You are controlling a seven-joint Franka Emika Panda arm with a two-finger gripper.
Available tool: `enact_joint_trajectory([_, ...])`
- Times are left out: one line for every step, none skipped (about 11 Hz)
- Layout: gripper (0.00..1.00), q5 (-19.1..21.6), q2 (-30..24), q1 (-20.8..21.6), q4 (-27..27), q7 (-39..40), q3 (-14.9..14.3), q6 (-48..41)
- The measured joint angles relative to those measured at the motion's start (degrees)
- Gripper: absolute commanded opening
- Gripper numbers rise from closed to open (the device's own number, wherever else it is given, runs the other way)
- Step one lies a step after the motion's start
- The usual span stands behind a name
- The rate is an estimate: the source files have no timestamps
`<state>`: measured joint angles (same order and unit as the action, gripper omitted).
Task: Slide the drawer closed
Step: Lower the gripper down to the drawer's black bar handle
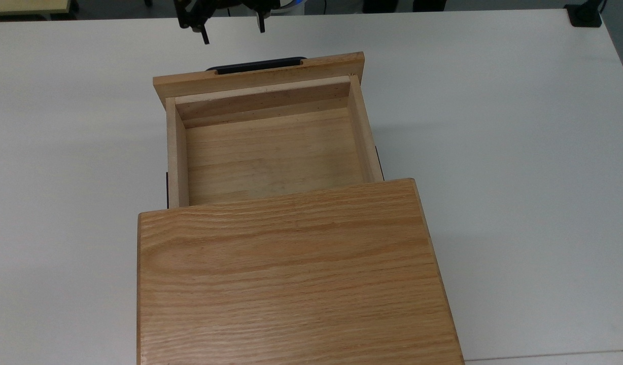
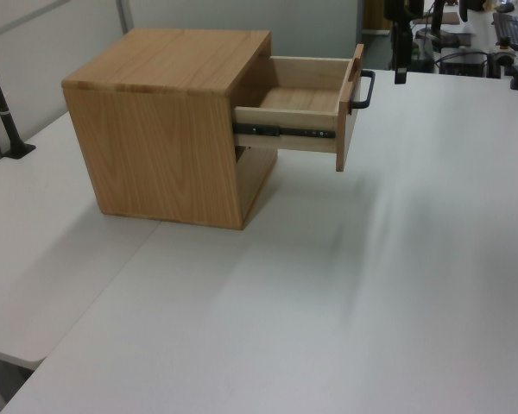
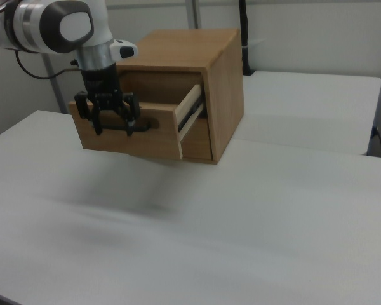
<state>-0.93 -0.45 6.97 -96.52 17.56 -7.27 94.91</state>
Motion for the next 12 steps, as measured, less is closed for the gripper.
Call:
enact_joint_trajectory([0.0, 0.01, 0.07, 0.0, -0.48, -0.6, 0.0, 0.0])
enact_joint_trajectory([0.0, 0.02, 0.13, 0.04, -0.97, -1.89, 0.06, 0.0])
enact_joint_trajectory([0.0, 0.04, 0.15, 0.06, -1.54, -4.77, 0.52, 0.0])
enact_joint_trajectory([0.0, 0.05, 0.17, 0.07, -2.0, -8.4, 1.3, 0.23])
enact_joint_trajectory([0.0, 0.05, 0.21, 0.08, -2.78, -13.01, 2.44, 1.21])
enact_joint_trajectory([0.0, 0.89, 0.26, 0.09, -3.38, -16.55, 2.92, 2.75])
enact_joint_trajectory([0.0, 2.56, 0.49, 0.08, -3.64, -20.42, 3.1, 4.34])
enact_joint_trajectory([0.0, 3.49, 0.87, 0.07, -3.68, -24.49, 3.1, 6.54])
enact_joint_trajectory([0.0, 3.94, 1.29, 0.06, -3.71, -28.44, 3.1, 9.3])
enact_joint_trajectory([0.0, 4.06, 1.63, 0.05, -3.78, -31.91, 3.09, 11.51])
enact_joint_trajectory([0.0, 4.15, 2.02, 0.04, -3.82, -34.56, 3.09, 13.84])
enact_joint_trajectory([0.0, 4.19, 2.5, 0.04, -3.83, -36.6, 3.09, 16.12])
